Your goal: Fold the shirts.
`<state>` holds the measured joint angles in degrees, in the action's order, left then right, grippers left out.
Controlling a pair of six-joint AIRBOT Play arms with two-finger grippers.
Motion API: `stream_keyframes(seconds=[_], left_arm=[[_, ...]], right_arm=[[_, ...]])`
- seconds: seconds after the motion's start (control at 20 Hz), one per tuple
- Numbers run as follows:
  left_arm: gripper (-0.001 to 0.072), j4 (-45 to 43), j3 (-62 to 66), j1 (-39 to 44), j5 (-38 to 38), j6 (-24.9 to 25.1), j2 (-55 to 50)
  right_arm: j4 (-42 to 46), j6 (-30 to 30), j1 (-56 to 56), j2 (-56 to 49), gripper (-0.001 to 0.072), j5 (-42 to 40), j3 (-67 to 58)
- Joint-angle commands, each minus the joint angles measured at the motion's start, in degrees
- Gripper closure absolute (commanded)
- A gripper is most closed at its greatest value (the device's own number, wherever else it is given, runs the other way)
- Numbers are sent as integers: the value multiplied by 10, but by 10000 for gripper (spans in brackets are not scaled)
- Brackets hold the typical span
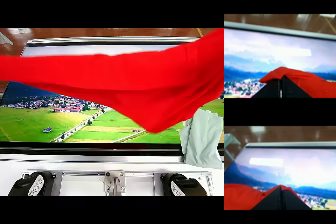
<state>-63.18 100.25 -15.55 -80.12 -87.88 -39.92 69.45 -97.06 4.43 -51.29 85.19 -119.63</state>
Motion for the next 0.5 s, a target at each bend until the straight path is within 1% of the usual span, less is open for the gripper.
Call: stream_keyframes(seconds=[0.0, 0.15, 0.2, 0.3, 0.45], left_arm=[[671, -16, -1, 0, -90, 4, -3], [670, -42, -1, 0, -143, 11, 2], [671, -45, -1, 0, -158, 12, 6], [671, -45, -1, 0, -153, 12, 25], [670, -51, -2, 0, -150, 12, 36]], right_arm=[[-37, 1, 0, -3, 656, 90, 6], [-54, -8, 0, -3, 656, 204, 43], [-73, -8, 1, -2, 656, 211, 59], [-107, -8, 1, 0, 656, 190, 63], [-79, -7, 1, -9, 656, 148, 63]])
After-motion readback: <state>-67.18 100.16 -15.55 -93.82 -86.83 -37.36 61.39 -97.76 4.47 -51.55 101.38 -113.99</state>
